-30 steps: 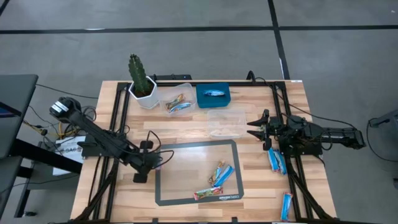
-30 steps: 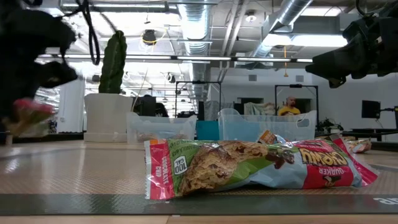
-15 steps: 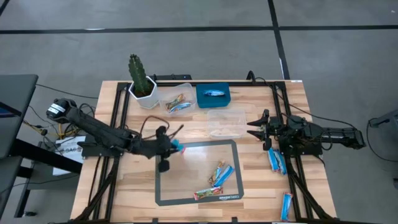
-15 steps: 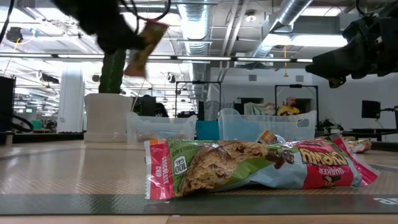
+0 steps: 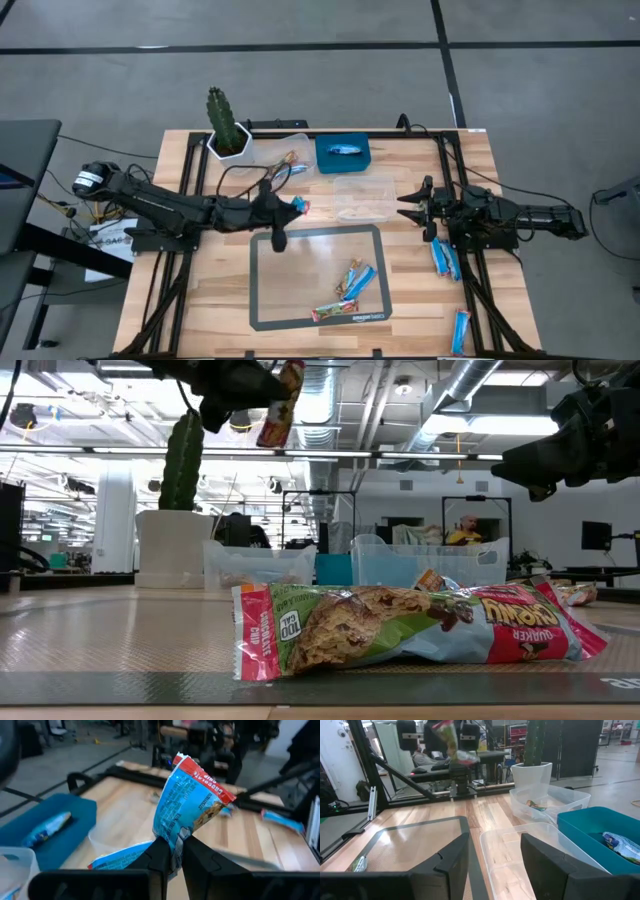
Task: Pick and place Granola Bars by type
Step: Put the red granola bar into the bottom transparent bin
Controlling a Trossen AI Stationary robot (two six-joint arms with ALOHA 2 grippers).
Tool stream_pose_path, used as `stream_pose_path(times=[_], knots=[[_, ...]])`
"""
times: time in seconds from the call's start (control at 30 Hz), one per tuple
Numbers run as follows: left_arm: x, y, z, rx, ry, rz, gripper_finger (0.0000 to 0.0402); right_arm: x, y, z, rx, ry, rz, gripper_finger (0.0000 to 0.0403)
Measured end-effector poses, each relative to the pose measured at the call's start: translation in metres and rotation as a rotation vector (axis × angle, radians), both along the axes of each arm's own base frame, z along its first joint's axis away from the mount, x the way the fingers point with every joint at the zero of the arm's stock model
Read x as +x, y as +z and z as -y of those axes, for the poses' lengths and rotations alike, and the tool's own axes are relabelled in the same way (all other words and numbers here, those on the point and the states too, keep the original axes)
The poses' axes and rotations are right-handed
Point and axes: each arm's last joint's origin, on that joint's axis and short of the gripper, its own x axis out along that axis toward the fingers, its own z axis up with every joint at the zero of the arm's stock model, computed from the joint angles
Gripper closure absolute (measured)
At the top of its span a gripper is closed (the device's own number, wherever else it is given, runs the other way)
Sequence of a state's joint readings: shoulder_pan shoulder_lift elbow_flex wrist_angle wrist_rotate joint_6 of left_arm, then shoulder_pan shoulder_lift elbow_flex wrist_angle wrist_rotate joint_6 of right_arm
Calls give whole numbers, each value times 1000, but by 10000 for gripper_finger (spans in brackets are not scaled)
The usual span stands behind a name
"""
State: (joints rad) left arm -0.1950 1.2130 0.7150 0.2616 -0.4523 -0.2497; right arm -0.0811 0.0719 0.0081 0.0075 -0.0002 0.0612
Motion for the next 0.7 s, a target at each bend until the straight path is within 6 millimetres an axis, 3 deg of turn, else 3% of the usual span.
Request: stream_pose_path(times=[0.23,0.47,0.7], knots=[[29,6,-22,43,41,-37,368,0,0,0,0,0,1,233],[90,13,-40,143,-65,-141,368,0,0,0,0,0,0,233],[145,-6,-60,226,-189,-290,368,0,0,0,0,0,0,233]])
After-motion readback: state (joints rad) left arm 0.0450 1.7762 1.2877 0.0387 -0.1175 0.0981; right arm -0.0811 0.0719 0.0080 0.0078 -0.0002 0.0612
